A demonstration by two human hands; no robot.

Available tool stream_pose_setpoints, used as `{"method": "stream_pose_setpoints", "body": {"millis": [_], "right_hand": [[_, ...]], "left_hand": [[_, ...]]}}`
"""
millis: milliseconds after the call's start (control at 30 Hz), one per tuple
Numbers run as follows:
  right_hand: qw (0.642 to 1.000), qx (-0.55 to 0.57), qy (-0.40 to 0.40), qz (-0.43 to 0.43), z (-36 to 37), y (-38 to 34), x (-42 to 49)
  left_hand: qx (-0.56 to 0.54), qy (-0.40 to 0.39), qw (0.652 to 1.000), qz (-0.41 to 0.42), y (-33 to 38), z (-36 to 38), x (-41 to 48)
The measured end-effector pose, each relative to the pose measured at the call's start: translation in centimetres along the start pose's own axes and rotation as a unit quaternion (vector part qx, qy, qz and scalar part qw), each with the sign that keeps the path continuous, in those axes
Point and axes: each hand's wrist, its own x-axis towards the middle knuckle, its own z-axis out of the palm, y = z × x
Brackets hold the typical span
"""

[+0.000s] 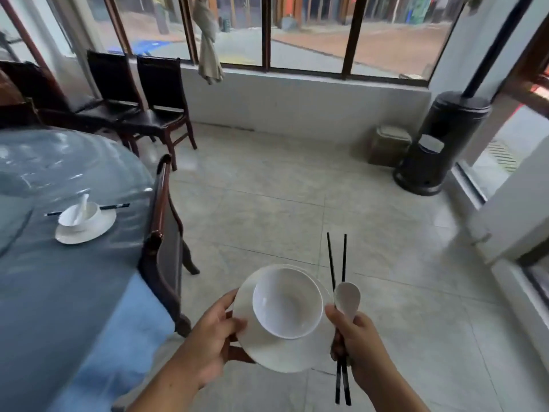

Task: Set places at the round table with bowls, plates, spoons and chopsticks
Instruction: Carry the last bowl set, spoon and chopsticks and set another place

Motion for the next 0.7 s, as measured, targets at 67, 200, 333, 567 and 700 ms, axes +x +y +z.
{"method": "stream_pose_setpoints", "body": {"millis": [67,200,333,567,700], "right_hand": [[1.000,-0.018,-0.024,0.003,2.6,-2.5,4.9],[0.997,-0.037,-0.061,0.004,7.1,-7.6,15.5],[0.989,-0.067,-0.129,0.003,11.7,-13.2,27.5],[0.967,-0.131,-0.218,0.012,21.7,-25.5,46.9],[0.950,-0.157,-0.269,0.011,29.2,-30.7,56.6]], "left_hand": [[-0.017,0.018,1.000,0.013,2.4,-1.9,3.5],[-0.054,0.059,0.996,0.025,6.7,-5.0,11.6],[-0.086,0.110,0.989,0.057,12.2,-7.2,20.3],[-0.122,0.189,0.968,0.111,24.0,-10.5,34.5],[-0.147,0.226,0.954,0.132,30.0,-14.6,41.6]]}}
